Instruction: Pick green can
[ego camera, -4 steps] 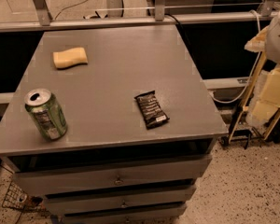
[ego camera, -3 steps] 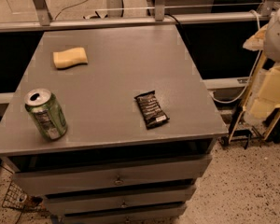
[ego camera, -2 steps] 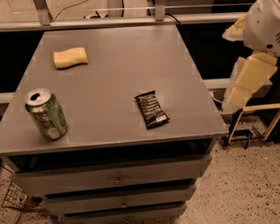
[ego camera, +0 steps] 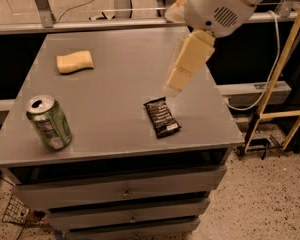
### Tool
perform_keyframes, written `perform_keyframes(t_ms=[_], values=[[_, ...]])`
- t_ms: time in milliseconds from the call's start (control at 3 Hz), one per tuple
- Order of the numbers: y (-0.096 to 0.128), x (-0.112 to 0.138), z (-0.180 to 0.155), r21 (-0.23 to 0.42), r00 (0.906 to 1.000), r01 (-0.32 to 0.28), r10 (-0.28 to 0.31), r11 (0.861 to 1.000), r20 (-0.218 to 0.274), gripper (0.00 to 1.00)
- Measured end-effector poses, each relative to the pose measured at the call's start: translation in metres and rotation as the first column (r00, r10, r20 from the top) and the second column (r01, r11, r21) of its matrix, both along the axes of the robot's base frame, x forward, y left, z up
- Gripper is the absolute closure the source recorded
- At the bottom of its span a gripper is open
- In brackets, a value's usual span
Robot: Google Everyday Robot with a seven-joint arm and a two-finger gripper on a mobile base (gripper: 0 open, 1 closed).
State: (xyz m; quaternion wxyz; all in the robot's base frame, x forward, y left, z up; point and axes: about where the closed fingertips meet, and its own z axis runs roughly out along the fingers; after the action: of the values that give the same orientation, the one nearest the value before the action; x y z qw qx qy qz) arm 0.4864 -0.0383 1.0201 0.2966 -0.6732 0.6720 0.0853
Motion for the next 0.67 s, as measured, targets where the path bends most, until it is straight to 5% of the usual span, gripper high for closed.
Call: perform_keyframes(t_ms=[667], values=[[0.015,0.001,-0.010,0.039,0.9996,-0.019,0.020,0.999,-0.019,0.00]])
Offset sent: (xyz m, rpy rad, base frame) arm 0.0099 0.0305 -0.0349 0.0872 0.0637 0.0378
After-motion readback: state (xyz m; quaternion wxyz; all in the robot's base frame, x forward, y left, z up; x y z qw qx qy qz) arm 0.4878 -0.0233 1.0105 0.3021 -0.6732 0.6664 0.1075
